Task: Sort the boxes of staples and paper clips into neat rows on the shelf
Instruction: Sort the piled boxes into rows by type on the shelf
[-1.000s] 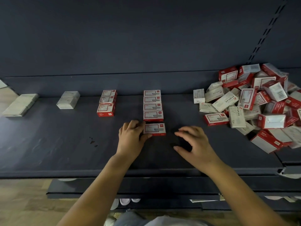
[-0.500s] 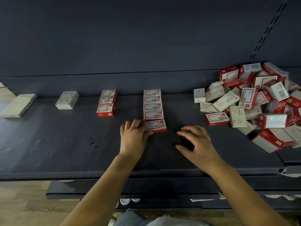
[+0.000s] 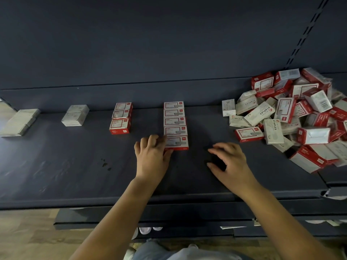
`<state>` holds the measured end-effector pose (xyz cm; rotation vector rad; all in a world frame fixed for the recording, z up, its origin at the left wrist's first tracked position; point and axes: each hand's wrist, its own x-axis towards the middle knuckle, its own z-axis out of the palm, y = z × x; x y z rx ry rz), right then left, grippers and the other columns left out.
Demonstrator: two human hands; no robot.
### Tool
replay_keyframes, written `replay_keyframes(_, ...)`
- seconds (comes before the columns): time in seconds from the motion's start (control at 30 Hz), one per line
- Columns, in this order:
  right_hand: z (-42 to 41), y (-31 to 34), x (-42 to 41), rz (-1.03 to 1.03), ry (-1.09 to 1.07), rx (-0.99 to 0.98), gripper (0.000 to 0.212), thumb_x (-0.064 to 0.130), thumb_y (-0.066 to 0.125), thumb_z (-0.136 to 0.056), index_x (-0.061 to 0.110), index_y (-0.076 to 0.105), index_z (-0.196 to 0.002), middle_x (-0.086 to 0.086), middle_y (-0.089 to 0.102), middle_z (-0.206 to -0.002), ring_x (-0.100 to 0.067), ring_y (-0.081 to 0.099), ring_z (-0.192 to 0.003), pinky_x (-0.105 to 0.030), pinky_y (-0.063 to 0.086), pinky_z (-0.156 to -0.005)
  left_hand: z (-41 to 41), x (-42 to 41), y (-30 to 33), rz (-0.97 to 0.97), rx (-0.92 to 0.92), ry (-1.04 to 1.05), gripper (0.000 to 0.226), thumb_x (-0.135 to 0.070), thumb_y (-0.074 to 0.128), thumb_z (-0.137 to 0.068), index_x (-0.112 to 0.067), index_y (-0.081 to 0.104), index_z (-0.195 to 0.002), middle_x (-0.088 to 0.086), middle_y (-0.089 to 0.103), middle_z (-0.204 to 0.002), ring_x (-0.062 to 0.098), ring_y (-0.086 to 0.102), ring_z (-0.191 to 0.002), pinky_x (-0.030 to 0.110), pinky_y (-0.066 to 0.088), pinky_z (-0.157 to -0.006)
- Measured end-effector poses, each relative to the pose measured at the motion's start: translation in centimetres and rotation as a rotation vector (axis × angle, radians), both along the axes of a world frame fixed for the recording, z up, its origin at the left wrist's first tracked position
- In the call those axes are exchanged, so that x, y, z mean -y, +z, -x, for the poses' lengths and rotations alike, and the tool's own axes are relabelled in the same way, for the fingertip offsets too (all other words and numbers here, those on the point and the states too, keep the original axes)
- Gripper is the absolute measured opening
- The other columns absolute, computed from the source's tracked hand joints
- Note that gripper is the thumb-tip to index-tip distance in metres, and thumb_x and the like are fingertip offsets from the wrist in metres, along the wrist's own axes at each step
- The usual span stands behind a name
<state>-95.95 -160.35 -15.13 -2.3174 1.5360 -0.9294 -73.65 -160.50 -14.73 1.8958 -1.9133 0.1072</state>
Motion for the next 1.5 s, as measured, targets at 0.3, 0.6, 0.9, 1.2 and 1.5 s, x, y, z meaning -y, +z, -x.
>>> replay_keyframes(0.3, 4.3, 3.0, 3.2, -0.246, -0.403, -0.119, 0.060, 0.000, 0.064, -0.072, 0.011, 0.052, -0.130, -0.015, 0.044, -0.134, -0.039, 0.034, -0.119, -0.047, 0.036, -0.096, 2.7, 0.2, 1.4, 0.162, 0.003, -0.166, 0.048, -0.020, 0.079, -0.067, -0.007, 0.065, -0.112, 0.014, 0.060, -0.105, 0.038, 0.058, -0.091, 0.058, 0.045, -0.086)
replay_keyframes(0.6, 4.7, 4.6, 6.3, -0.457, -0.445, -0.306, 0.052, 0.011, 0.054, -0.085, 0.017, 0.041, -0.135, -0.016, 0.035, -0.129, -0.035, 0.043, -0.115, -0.039, 0.042, -0.089, 5.3, 0.5, 1.7, 0.112, 0.001, -0.220, 0.049, -0.013, 0.084, -0.063, -0.007, 0.066, -0.108, 0.013, 0.061, -0.100, 0.040, 0.059, -0.096, 0.058, 0.045, -0.085)
replay_keyframes(0.9, 4.6, 4.3, 4.4, -0.357, -0.330, -0.309, 0.046, 0.029, 0.070, -0.079, 0.021, 0.052, -0.121, -0.010, 0.033, -0.128, -0.030, 0.032, -0.117, -0.040, 0.033, -0.097, 5.4, 0.3, 1.4, 0.099, -0.017, -0.230, 0.048, -0.012, 0.084, -0.063, -0.007, 0.066, -0.108, 0.012, 0.061, -0.099, 0.038, 0.059, -0.096, 0.056, 0.046, -0.084)
replay_keyframes(1.2, 2.3, 3.7, 1.2, -0.163, -0.061, -0.005, 0.046, 0.010, 0.077, -0.073, 0.010, 0.056, -0.114, -0.007, 0.055, -0.111, -0.024, 0.046, -0.103, -0.024, 0.033, -0.080, 4.7, -0.4, 1.7, 0.056, -0.131, -0.236, 0.043, -0.021, 0.066, -0.072, -0.008, 0.065, -0.112, 0.012, 0.061, -0.108, 0.037, 0.056, -0.105, 0.052, 0.044, -0.088)
replay_keyframes(1.5, 0.3, 4.4, 0.3, -0.082, 0.067, 0.135, 0.055, -0.002, 0.076, -0.069, 0.002, 0.056, -0.120, -0.013, 0.056, -0.117, -0.014, 0.049, -0.107, -0.010, 0.031, -0.088, 2.9, -2.4, 2.4, -0.064, -0.378, -0.315, 0.055, -0.015, 0.074, -0.077, -0.015, 0.055, -0.128, 0.003, 0.048, -0.133, 0.020, 0.036, -0.127, 0.035, 0.035, -0.104)
